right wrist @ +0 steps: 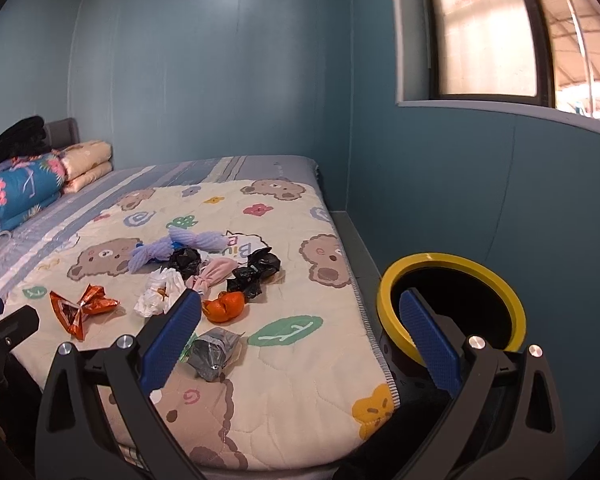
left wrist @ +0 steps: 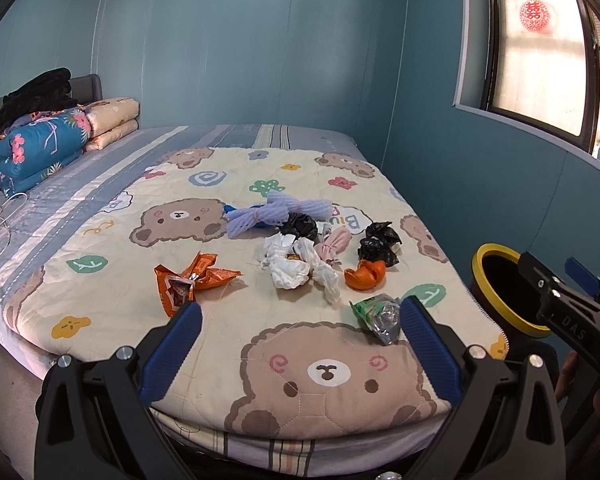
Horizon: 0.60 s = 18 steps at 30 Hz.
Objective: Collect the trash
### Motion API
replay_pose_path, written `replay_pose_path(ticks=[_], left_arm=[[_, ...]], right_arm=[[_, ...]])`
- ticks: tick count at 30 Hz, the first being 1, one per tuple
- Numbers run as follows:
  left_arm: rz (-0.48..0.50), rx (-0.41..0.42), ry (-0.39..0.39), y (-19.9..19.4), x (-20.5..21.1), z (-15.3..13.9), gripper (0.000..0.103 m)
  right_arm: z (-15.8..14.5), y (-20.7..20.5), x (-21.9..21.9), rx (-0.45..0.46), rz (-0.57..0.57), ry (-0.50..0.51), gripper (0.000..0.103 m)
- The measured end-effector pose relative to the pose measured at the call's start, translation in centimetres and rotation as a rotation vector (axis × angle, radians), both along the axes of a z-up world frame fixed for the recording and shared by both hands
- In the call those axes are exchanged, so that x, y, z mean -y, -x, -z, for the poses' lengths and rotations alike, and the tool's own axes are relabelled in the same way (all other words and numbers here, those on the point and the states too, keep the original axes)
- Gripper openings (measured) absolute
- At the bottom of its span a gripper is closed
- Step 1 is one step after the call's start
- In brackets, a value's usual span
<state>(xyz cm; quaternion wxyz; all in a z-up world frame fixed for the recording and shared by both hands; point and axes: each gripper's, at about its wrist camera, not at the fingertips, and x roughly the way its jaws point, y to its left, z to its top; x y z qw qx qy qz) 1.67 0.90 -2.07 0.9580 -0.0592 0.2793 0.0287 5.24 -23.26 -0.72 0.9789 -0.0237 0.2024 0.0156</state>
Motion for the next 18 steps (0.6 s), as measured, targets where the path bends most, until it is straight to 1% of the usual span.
replay_pose_path(ticks=[3,8,11,13,16,18], left_arm=[[0.029,-0.044,0.028,-1.1,-1.2,0.4,0.096],[0.060,-0.127,0.053,-3.4,-4.3,1.4,0.096],[0.049,-0.192,0.068,-4.9,-6.4,2.3,0.096],[0.026,-0.213,0.072,-5.7,-8.0,2.8,0.096],[-0.009,-0.247,0.038,-7.0,-9.7,3.5,0.096],[-0.016,-0.274,0.030,-8.0,-10.8,4.0,0.096]], right_arm=[[0.4,-1.4,-0.4,-0.013,-0.019,0.019,0.095],[1.7,-4.1,-1.2,-0.092,-0.066,0.035,0.095],[2.8,-5.4,-2.2,-0.141,-0.100,0.051,0.095],[3.6,-6.4,-3.0,-0.183,-0.125,0.055,0.095],[5.0,-8.0,-4.1,-0.240,-0.150,0.060,0.095],[5.9,-9.2,-4.8,-0.279,-0.161,0.071,0.095]])
